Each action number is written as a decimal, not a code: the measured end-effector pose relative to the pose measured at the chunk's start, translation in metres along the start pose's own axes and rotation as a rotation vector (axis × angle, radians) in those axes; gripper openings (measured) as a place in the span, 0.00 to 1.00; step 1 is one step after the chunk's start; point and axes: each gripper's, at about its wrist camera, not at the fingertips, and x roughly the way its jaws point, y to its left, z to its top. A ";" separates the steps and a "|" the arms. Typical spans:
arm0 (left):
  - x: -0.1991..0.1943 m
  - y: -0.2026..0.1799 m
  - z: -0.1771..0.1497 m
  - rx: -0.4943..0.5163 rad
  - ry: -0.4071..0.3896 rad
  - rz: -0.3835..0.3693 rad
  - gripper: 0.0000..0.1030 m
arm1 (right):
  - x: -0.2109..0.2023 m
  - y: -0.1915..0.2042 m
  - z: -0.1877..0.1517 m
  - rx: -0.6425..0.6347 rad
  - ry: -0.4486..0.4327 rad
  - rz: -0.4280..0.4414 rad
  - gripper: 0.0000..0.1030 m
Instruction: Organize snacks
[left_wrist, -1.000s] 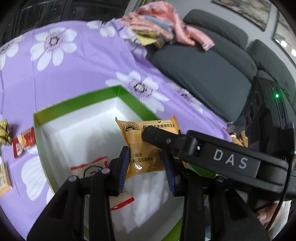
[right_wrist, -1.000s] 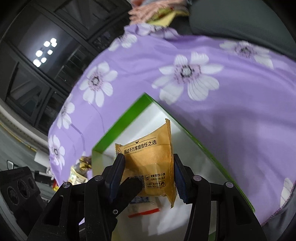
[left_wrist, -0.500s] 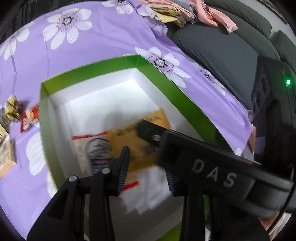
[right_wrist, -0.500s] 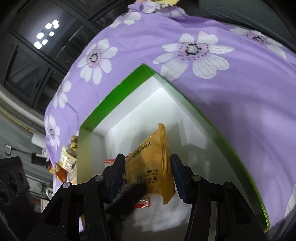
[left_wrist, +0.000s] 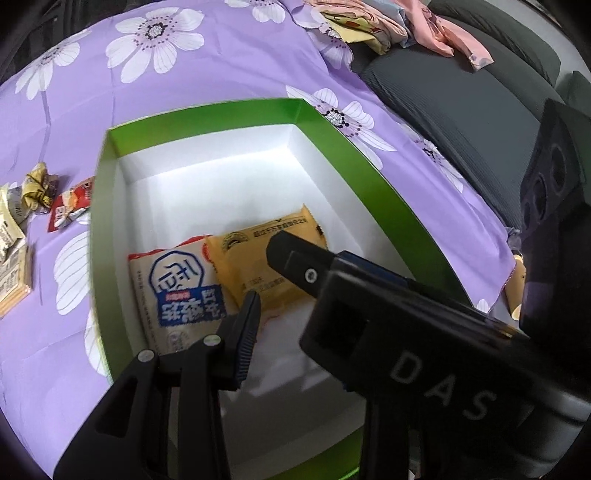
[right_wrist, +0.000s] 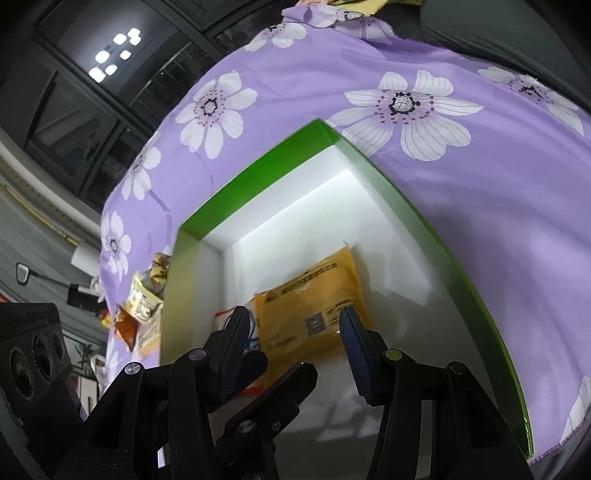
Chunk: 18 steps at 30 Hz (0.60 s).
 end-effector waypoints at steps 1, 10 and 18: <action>-0.001 0.000 0.000 0.001 -0.003 0.005 0.33 | -0.002 0.000 -0.001 -0.002 -0.003 0.002 0.52; -0.024 -0.002 -0.008 -0.012 -0.047 0.002 0.34 | -0.023 0.010 -0.010 -0.002 -0.031 -0.003 0.52; -0.055 0.015 -0.014 -0.072 -0.117 0.037 0.35 | -0.041 0.032 -0.014 -0.067 -0.047 -0.023 0.52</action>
